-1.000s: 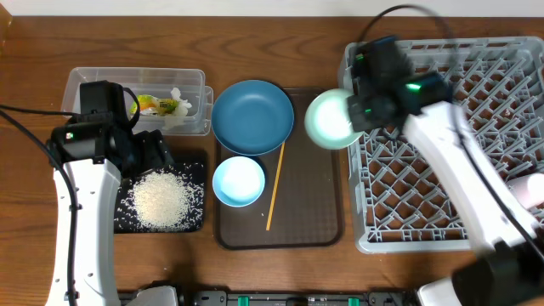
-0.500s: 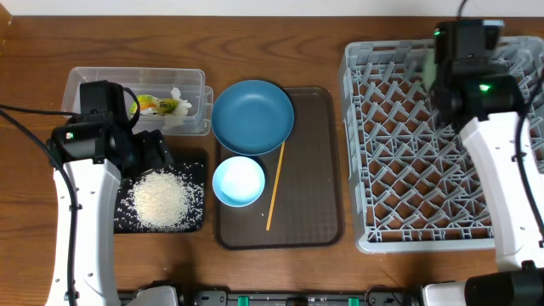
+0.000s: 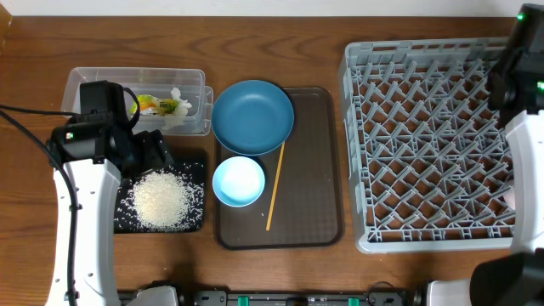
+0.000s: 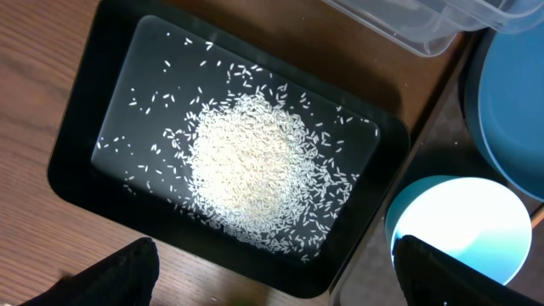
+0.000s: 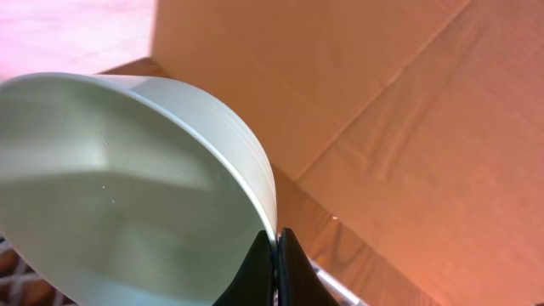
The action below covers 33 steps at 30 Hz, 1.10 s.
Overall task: Sort waste into correct bins and load items into the dishwasher rack
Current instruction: 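Set the mint-green bowl on edge in the rack and release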
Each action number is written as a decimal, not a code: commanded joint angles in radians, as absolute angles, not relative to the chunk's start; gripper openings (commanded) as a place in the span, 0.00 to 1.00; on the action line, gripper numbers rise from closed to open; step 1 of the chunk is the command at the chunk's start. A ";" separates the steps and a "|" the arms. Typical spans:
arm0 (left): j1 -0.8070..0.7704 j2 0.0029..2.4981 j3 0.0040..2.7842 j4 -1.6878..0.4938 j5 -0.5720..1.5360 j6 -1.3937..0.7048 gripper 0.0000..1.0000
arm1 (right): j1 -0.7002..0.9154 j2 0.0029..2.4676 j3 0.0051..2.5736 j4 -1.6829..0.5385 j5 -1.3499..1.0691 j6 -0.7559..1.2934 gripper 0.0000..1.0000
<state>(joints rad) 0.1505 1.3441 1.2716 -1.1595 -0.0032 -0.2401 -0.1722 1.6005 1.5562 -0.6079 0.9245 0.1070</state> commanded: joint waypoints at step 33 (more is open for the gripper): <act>0.156 1.332 1.274 -1.163 -0.012 -0.249 0.91 | -0.255 1.995 1.563 -0.559 1.076 0.077 0.01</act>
<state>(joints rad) 0.1505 1.3441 1.2716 -1.1591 -0.0036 -0.2401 -0.2737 1.9785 1.5562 -0.5690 1.0443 0.0647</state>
